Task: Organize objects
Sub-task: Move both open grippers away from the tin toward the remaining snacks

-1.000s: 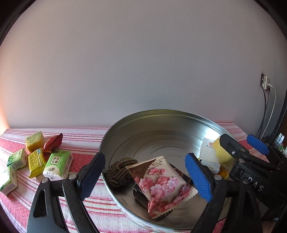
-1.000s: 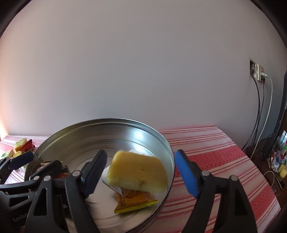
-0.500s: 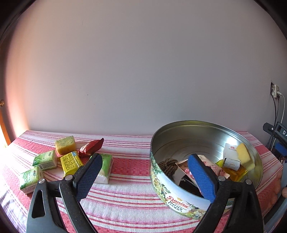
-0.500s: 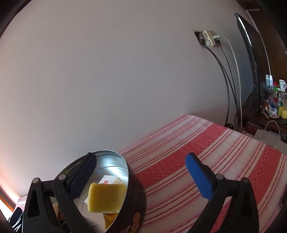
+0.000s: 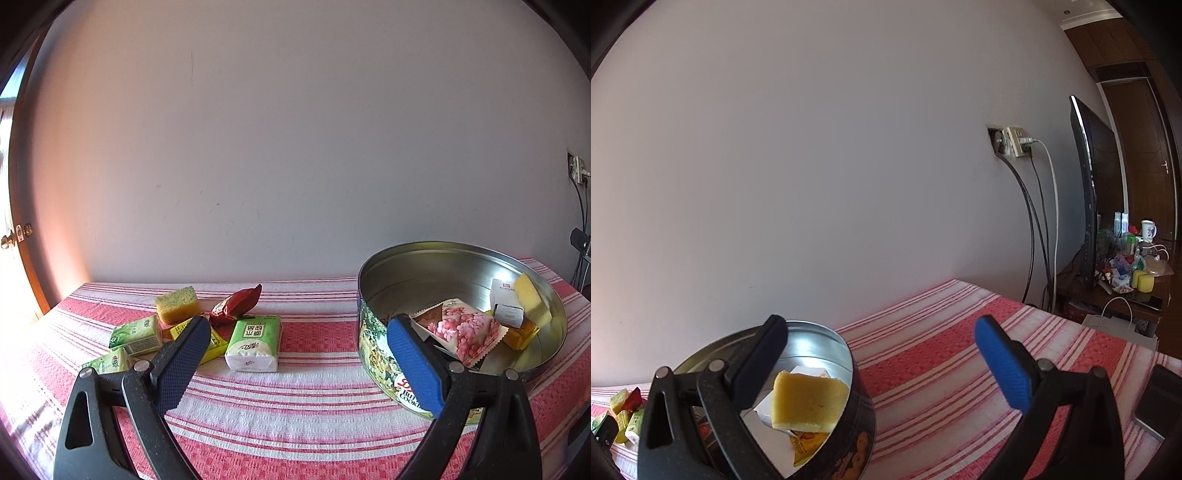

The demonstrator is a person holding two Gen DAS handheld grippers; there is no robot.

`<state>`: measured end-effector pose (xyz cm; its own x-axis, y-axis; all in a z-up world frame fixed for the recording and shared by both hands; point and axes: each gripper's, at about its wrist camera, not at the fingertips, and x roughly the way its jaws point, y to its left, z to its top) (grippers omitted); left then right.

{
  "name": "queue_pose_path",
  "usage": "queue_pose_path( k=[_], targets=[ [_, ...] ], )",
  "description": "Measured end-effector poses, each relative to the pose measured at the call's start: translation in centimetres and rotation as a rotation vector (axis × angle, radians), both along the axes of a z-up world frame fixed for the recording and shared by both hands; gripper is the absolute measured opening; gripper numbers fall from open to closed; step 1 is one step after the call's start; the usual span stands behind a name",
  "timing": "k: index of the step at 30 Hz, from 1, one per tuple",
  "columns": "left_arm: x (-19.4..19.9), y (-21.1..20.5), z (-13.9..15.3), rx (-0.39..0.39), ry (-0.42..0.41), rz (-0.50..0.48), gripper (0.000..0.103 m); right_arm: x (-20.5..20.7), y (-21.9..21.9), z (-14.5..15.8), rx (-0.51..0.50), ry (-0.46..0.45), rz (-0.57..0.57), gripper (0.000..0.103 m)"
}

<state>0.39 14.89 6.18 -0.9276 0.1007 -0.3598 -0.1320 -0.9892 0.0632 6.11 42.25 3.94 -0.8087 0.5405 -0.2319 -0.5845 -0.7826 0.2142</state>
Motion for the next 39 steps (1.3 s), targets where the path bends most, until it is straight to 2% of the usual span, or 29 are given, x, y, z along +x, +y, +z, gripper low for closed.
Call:
queue_pose_path(
  k=[6,16,20,33,39],
  targets=[
    [-0.3,-0.9,-0.3,0.044,-0.017,-0.005,0.098,0.3,-1.5,-0.2,0.017,-0.028,-0.040,0.103],
    [0.4,-2.8,-0.6,0.022,-0.033,-0.054,0.098,2.1,-4.4,-0.1,0.037,-0.035,-0.049,0.103],
    [0.1,-4.8,-0.7,0.007,-0.048,-0.053,0.098,2.4,-6.1,0.0,0.058,-0.048,-0.032,0.103],
    [-3.3,-13.8,-1.6,-0.014,-0.147,0.013,0.098,1.0,-14.7,-0.4,0.099,-0.102,0.138,0.103],
    [-5.3,-18.2,-2.6,0.014,-0.245,0.006,0.098,-1.6,-20.1,-0.9,0.120,-0.126,0.263,0.103]
  ],
)
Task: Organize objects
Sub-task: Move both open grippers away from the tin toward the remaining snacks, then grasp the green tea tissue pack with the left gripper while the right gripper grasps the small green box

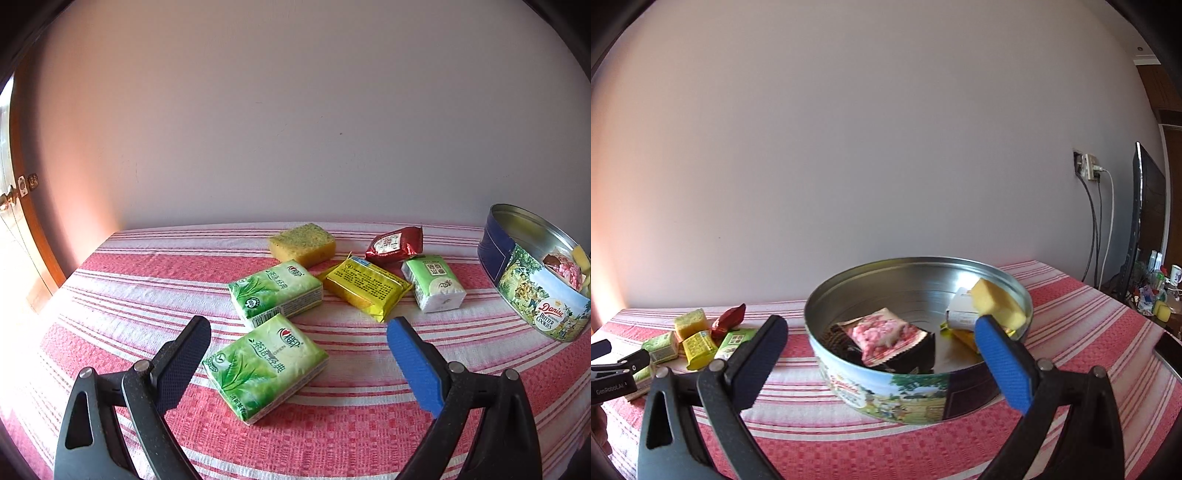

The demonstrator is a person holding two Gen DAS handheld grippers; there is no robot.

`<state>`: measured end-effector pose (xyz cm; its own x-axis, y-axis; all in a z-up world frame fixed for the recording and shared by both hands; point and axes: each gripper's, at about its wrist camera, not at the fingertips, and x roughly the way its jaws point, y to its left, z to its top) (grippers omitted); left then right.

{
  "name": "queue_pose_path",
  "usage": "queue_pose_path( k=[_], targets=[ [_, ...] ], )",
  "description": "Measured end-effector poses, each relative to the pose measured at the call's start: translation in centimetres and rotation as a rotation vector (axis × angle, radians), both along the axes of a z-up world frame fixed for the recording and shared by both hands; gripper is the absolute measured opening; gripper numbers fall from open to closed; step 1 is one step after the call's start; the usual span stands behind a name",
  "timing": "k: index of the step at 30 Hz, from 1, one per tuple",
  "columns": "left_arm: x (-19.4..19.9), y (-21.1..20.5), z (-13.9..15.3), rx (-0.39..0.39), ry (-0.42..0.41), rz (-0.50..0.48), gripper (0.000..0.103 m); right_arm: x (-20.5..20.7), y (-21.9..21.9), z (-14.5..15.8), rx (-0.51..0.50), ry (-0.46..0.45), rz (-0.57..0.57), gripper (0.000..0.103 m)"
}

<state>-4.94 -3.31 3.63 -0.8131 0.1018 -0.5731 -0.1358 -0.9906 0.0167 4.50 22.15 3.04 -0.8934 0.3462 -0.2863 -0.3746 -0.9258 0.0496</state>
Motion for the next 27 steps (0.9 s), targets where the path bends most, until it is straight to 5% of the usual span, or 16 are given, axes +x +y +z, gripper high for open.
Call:
queue_pose_path(
  k=[7,13,24,25,27],
  targets=[
    [-2.5,-2.2,-1.9,0.054,-0.180,-0.057,0.098,-3.3,-5.0,-0.7,0.042,-0.062,0.126,0.103],
    [-2.9,-1.5,-2.8,-0.037,-0.215,-0.066,0.098,-6.8,-7.1,-1.5,0.032,-0.152,0.192,0.101],
    [-4.2,-3.5,-4.4,0.003,-0.308,-0.005,0.097,-11.1,-8.8,-3.0,-0.041,-0.285,0.260,0.094],
    [-4.2,-3.4,-4.4,0.000,-0.305,-0.007,0.094,-11.4,-8.9,-3.2,-0.050,-0.298,0.264,0.094],
    [-4.1,-3.2,-4.1,0.000,-0.281,-0.018,0.070,-12.4,-9.0,-3.4,-0.069,-0.323,0.267,0.094]
  ],
)
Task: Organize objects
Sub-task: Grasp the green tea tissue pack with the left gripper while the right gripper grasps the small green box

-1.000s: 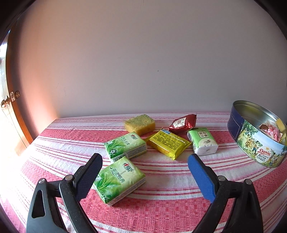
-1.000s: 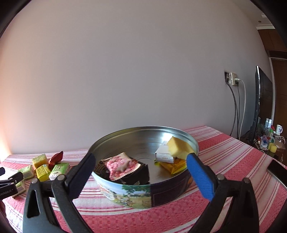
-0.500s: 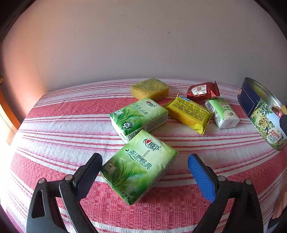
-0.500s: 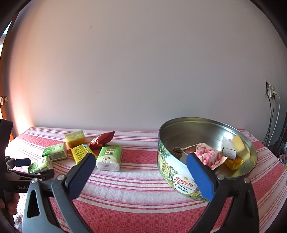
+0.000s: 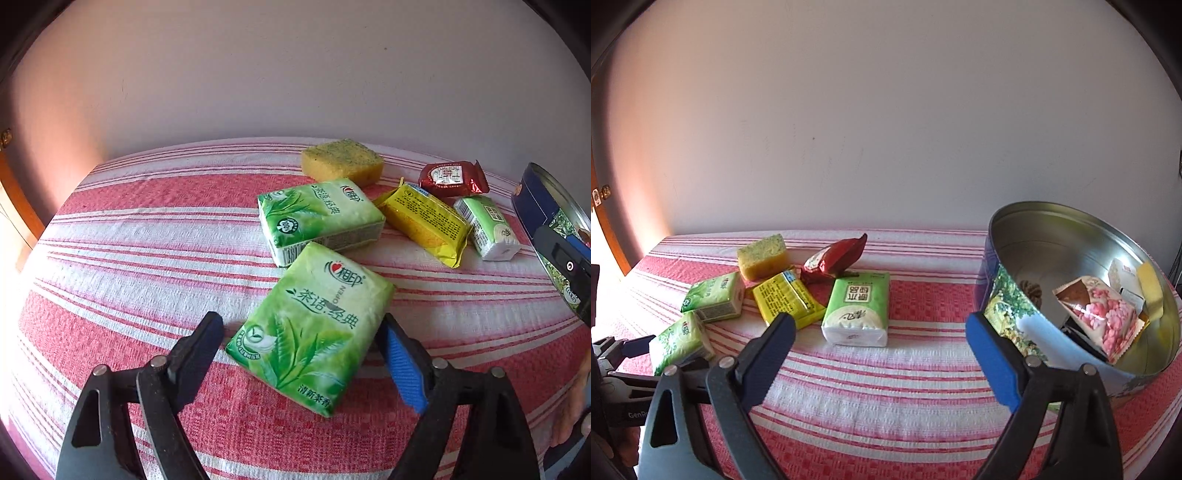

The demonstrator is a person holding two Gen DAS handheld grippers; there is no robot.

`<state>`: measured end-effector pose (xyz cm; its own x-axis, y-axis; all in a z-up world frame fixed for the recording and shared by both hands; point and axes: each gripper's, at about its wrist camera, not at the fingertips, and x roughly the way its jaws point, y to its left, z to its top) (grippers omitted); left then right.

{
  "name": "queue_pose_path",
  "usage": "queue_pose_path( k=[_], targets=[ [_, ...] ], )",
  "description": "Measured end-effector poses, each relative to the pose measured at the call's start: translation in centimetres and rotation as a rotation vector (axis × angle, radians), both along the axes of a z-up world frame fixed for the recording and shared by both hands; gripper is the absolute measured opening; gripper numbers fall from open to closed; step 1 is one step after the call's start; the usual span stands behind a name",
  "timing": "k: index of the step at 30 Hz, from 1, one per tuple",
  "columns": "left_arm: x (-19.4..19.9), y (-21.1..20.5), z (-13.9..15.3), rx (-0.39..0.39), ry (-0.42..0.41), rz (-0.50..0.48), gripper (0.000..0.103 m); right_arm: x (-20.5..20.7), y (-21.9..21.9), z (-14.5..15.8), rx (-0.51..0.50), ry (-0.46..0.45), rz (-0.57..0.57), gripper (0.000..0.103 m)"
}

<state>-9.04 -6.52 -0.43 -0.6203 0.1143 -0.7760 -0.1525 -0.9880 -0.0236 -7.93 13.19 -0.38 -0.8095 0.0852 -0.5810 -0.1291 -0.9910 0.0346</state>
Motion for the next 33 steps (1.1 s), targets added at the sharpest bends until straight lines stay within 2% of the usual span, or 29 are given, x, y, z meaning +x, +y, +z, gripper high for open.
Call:
queue_pose_path(
  k=[1,2,5,8,11,15,17,19,23,26,30,33],
  targets=[
    [0.0,0.1,0.0,0.008,0.003,-0.006,0.063,-0.6,-0.1,-0.2,-0.008,-0.014,-0.001,0.093],
    [0.0,0.1,0.0,0.014,0.004,-0.009,0.061,-1.1,-0.1,-0.4,-0.014,-0.029,-0.003,0.091],
    [0.2,-0.4,0.4,0.039,0.007,0.006,0.057,-3.1,-0.1,-1.1,-0.030,-0.090,-0.016,0.088],
    [0.1,-1.2,0.7,0.117,0.018,0.020,0.056,-5.1,0.2,-2.0,-0.066,-0.164,-0.026,0.083],
    [0.9,-1.0,1.9,0.159,0.082,-0.012,0.055,-7.1,0.6,-3.2,-0.120,-0.241,-0.041,0.075],
    [1.9,-0.1,3.1,0.138,0.160,-0.056,0.055,-8.0,0.2,-3.3,-0.108,-0.255,-0.040,0.073],
    [1.8,0.1,3.0,0.129,0.164,-0.067,0.055,-7.9,0.0,-3.2,-0.109,-0.249,-0.019,0.058],
    [1.6,0.2,2.7,0.114,0.157,-0.058,0.055,-7.5,0.1,-3.2,-0.108,-0.246,-0.013,0.050],
    [1.3,0.1,2.5,0.136,0.140,-0.030,0.055,-6.1,0.8,-3.1,-0.149,-0.229,-0.001,0.050],
    [1.1,0.1,2.7,0.159,0.151,-0.014,0.055,-4.2,1.2,-2.5,-0.177,-0.181,0.010,0.050],
    [1.6,-0.1,3.2,0.165,0.201,-0.002,0.055,-0.5,0.8,-1.3,-0.197,-0.091,0.091,0.050],
    [2.4,0.1,3.8,0.157,0.256,0.014,0.055,2.2,0.0,-0.3,-0.171,-0.030,0.136,0.050]
  ],
)
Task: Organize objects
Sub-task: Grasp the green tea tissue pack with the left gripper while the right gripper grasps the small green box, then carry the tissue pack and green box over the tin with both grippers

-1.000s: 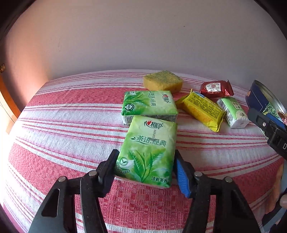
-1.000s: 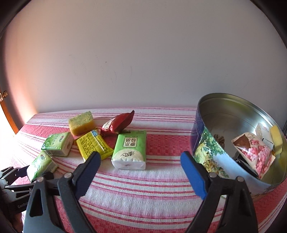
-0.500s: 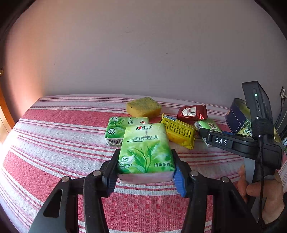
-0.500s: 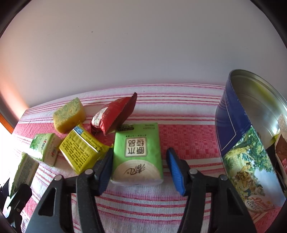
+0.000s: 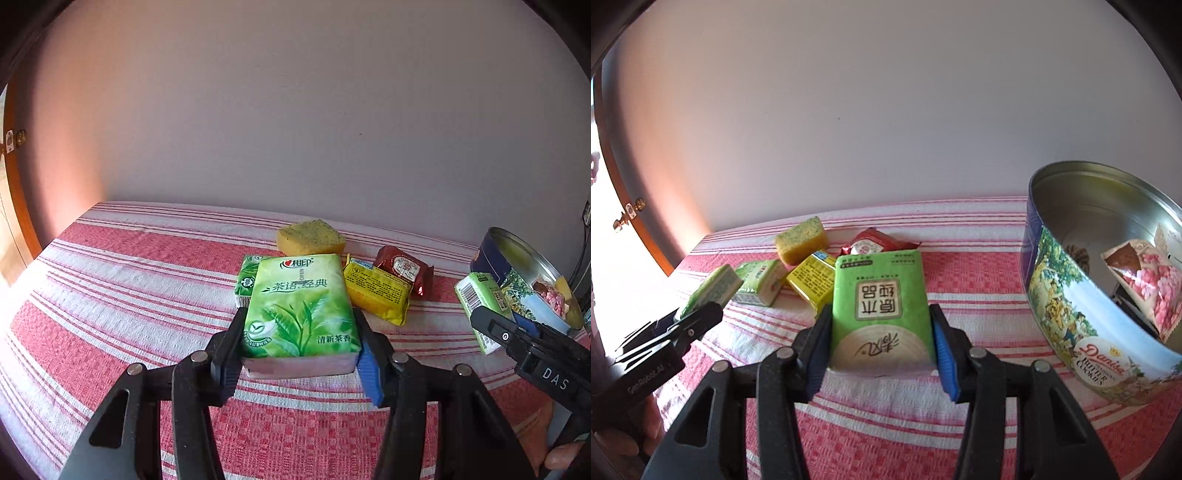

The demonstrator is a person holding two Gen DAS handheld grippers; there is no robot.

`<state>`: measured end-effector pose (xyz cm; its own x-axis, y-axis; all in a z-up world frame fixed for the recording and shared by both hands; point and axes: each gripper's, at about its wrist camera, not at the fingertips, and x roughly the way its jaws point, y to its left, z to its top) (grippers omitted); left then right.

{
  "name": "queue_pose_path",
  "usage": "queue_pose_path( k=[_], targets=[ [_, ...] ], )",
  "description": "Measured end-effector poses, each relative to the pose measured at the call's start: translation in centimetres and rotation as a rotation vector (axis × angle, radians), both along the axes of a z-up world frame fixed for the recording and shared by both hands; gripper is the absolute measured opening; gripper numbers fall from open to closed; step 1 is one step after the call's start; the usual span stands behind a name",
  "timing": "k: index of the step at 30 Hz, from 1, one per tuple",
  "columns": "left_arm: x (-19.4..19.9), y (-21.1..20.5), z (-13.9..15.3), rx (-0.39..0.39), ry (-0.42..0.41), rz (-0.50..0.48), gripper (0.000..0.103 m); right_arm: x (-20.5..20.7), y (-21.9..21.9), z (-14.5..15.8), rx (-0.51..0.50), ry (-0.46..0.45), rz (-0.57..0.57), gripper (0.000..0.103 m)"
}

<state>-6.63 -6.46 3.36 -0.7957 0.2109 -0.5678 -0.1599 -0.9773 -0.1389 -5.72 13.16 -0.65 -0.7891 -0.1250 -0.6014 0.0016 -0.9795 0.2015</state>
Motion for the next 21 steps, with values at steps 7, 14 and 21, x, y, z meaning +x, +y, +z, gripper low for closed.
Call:
queue_pose_path(
  k=[7,14,21],
  targets=[
    [1.7,0.4,1.1,-0.046,0.117,0.032,0.055,3.6,0.5,1.3,0.082,0.115,-0.013,0.050],
    [3.2,0.8,1.4,-0.046,0.145,0.069,0.055,3.8,2.5,2.0,0.051,0.155,-0.007,0.050],
    [4.6,2.3,1.3,-0.050,0.139,0.097,0.055,3.0,2.5,1.4,0.054,0.129,-0.042,0.050]
  ],
)
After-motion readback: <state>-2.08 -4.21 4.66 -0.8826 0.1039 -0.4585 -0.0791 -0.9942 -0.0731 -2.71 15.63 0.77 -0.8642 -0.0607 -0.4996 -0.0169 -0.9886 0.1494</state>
